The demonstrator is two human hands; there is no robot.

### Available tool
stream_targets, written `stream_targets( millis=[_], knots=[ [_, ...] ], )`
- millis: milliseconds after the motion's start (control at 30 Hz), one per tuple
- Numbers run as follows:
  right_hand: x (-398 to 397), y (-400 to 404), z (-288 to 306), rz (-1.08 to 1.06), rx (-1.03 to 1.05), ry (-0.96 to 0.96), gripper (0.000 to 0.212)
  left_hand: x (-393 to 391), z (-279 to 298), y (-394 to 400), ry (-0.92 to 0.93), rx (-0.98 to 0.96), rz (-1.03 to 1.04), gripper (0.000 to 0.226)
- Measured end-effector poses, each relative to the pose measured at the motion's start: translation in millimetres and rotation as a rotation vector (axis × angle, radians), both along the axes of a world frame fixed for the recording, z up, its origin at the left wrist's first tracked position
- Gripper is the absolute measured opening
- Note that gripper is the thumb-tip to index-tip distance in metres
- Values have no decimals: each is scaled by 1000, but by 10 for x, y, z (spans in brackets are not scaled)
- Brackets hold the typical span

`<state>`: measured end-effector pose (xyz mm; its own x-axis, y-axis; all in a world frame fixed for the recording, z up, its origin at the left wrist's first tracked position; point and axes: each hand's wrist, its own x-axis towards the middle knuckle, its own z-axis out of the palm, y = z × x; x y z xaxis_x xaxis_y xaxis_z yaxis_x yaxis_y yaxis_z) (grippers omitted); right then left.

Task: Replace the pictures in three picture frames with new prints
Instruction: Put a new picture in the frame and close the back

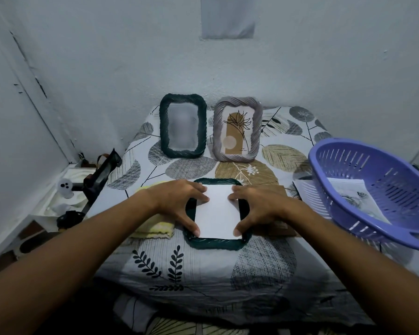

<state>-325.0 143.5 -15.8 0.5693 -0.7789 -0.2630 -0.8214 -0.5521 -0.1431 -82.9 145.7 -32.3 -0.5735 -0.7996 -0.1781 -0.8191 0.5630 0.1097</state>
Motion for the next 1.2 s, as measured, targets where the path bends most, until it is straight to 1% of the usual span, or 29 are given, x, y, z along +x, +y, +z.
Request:
stream_targets(
  millis=[200,300,333,400,467,500,567,633,700,767,833,900,1067,1133,1200],
  knots=[
    [2,-21,-31,0,-28,16,101,-3,10,-3,-7,16,3,96],
    [-5,-14,-24,-9,-7,-19,96,-17,30,-10,-20,18,-2,95],
    [-17,-11,-22,-34,19,-70,91,-22,36,-11,-23,17,-1,95],
    [-63,-29,-19,-120,11,-220,73,-34,49,-7,-25,14,5,95],
    [-144,-75,-10,-279,-80,-386,53,-52,58,3,-23,5,13,94],
    [-190,-97,-1,-364,-137,-427,45,-61,59,9,-21,-1,19,93],
    [-281,-122,2,-484,-198,-389,38,-77,56,25,-6,-20,37,89],
    [-351,-111,-21,-523,-169,-276,37,-80,38,39,39,-51,66,86],
    [-394,-66,-54,-544,-94,-189,42,-65,5,55,96,-75,107,85],
    [-421,-38,-95,-561,-28,-145,50,-45,-37,82,143,-71,149,88],
    [-432,-36,-129,-571,-22,-126,56,-32,-75,117,156,-56,162,87],
    [-425,-40,-139,-584,-9,-157,57,-30,-106,154,142,-40,152,85],
    [-426,-60,-99,-617,75,-262,46,-43,-148,211,177,-20,158,87],
    [-445,-73,-80,-627,78,-338,35,-47,-146,217,185,-12,167,87],
    [-464,-100,-80,-622,29,-391,27,-46,-138,220,185,-11,169,86]
  ],
)
